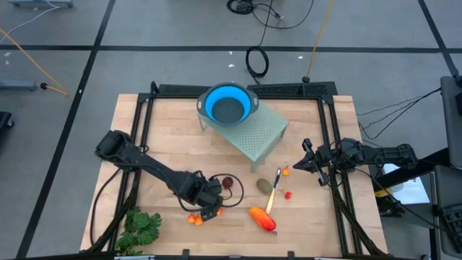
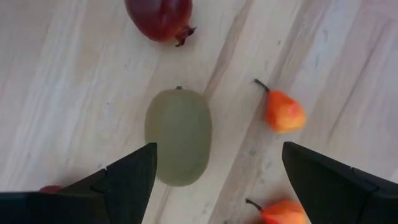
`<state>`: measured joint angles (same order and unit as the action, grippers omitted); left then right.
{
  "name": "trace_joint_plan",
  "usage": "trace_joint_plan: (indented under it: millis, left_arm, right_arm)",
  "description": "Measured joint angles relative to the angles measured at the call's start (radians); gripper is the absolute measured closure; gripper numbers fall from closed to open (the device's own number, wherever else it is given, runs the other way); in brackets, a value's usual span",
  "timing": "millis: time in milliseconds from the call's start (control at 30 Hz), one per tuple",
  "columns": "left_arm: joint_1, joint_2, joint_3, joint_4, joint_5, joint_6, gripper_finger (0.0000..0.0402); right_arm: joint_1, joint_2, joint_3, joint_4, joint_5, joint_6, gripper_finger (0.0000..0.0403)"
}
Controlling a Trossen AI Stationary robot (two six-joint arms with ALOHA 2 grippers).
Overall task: Pick & Place Fruit
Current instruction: Put the kiwi into the blue strainer bowl on the shelf
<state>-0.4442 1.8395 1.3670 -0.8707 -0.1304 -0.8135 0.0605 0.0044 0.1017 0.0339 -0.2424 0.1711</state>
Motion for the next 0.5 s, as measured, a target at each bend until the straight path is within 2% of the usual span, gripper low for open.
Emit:
trace_joint_plan:
  millis: [500]
  left_arm:
    - [0.001,0.001,0.0,-0.031,-0.043,0.026,0.0062]
  right_arm:
    - [0.0,0.0,0.0,0.0,0.0,-0.001,0.0403]
